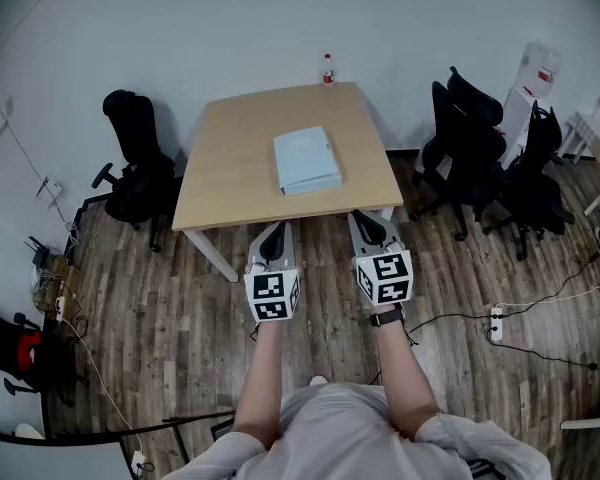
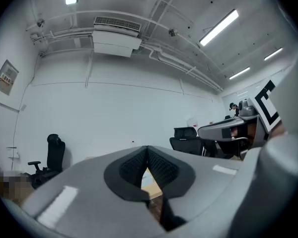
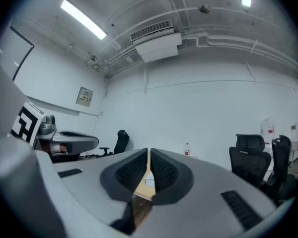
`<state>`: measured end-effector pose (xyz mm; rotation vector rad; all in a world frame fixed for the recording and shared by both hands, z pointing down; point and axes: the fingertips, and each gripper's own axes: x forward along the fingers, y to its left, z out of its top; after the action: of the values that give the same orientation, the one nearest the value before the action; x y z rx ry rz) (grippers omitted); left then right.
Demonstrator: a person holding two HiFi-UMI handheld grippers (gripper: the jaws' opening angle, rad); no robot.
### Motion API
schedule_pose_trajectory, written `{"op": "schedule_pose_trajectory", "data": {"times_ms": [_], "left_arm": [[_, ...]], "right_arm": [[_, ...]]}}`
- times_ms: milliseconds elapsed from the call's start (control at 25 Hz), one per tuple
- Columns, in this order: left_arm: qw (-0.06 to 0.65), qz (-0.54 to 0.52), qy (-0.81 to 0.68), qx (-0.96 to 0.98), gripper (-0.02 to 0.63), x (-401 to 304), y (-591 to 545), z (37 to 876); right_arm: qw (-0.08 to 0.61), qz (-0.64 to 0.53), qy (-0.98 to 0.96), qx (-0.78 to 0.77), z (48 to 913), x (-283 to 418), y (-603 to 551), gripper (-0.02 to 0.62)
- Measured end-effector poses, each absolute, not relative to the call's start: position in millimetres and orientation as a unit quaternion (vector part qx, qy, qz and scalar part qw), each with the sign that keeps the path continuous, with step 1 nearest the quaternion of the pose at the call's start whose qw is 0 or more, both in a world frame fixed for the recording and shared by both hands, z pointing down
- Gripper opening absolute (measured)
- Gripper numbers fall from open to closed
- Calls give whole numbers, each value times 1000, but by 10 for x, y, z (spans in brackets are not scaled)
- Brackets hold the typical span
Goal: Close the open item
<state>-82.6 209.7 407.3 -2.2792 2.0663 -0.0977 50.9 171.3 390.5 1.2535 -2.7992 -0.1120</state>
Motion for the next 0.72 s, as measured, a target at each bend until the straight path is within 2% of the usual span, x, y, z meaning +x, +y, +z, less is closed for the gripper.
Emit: {"op": "schedule_pose_trajectory", "data": {"times_ms": [320,720], "left_arm": [[24,-17,666,-745,11,-1199,2216,4122],[0,-3,660,-751,11,-1356,2265,4357]], "right_arm": [[26,-12,-901,432,4025,212,1813,27],[49,-9,-903,427,4225,-49,1878,28]]}}
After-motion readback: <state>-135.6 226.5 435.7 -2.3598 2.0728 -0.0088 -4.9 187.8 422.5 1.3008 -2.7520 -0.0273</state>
